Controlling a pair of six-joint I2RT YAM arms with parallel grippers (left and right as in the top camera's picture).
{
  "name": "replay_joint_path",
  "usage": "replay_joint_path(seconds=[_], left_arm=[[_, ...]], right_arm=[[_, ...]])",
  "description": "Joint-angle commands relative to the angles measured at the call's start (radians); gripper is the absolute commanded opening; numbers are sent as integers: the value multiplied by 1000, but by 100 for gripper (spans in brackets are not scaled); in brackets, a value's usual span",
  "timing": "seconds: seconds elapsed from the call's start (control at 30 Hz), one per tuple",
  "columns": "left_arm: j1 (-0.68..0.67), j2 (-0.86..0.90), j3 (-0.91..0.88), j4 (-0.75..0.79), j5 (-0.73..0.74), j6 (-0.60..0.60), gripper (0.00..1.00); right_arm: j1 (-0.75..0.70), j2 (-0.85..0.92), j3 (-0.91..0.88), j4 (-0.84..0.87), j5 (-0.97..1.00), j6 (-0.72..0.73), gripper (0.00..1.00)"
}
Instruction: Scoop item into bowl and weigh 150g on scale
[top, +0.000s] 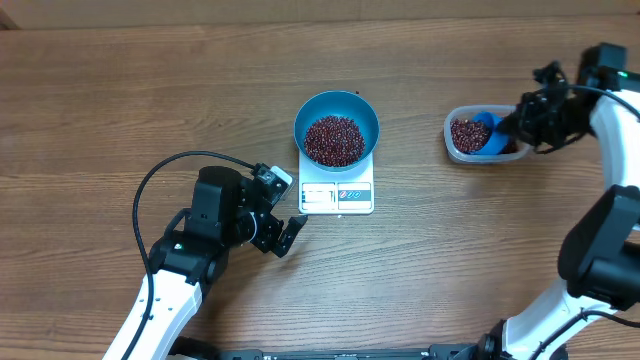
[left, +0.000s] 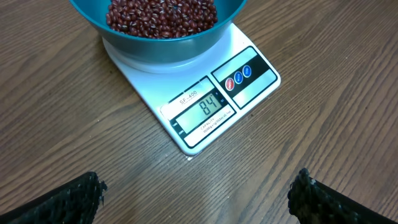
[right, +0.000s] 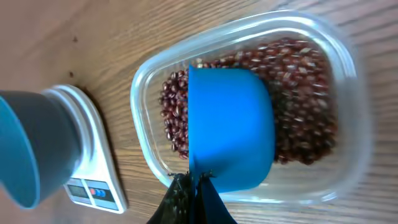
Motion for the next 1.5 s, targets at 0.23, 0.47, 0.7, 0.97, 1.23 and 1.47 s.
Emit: replay_joint_path(seconds=[0.23,0.47,0.7,0.97,1.23,1.47], left_arm=[[6,5,-6,1,-3,-21,99],[6,5,-6,1,-3,-21,99],[6,5,-6,1,-3,-21,100],[6,5,-6,1,-3,-21,100],[6,5,-6,1,-3,-21,100],[6,5,-6,1,-3,-21,99]], right_arm=[[-95,0,-4,-53,-272,-84,4],[-107,-2,94,-165,-278,-127,4],[-114,-8,143,-268,-414,-226,4],[-31,-72,151,-295,-494,-239,4],[169,-86,220,-272,-495,-138,4],[359,-86,236,-132,-447,17,4]])
